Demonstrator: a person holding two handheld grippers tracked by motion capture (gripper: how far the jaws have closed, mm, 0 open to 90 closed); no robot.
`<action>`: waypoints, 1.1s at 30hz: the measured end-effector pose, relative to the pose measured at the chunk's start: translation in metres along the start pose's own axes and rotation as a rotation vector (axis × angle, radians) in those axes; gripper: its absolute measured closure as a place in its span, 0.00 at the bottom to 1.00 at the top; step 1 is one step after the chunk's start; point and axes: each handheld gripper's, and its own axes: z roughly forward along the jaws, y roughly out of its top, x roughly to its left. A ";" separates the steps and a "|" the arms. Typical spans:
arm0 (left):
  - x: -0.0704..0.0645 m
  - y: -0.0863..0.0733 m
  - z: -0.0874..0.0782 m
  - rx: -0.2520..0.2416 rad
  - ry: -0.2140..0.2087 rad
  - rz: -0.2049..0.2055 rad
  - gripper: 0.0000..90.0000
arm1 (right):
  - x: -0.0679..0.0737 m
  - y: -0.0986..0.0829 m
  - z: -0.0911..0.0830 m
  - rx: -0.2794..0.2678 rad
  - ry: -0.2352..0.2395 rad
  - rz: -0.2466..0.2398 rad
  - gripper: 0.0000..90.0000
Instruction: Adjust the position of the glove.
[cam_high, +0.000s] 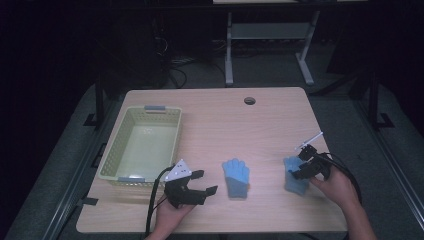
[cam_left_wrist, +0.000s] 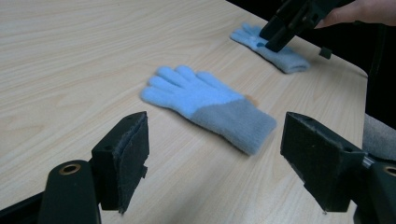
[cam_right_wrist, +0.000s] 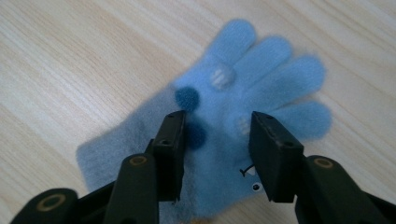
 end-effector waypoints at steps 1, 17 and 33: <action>0.000 0.000 0.000 0.002 0.000 0.001 0.26 | 0.000 0.000 0.000 -0.002 -0.001 -0.002 0.64; 0.000 0.000 0.000 0.001 0.000 0.002 0.26 | -0.002 -0.001 0.000 -0.010 -0.007 0.018 0.81; 0.000 0.000 -0.001 -0.008 0.001 -0.004 0.26 | 0.007 0.000 -0.009 -0.028 0.003 -0.006 0.88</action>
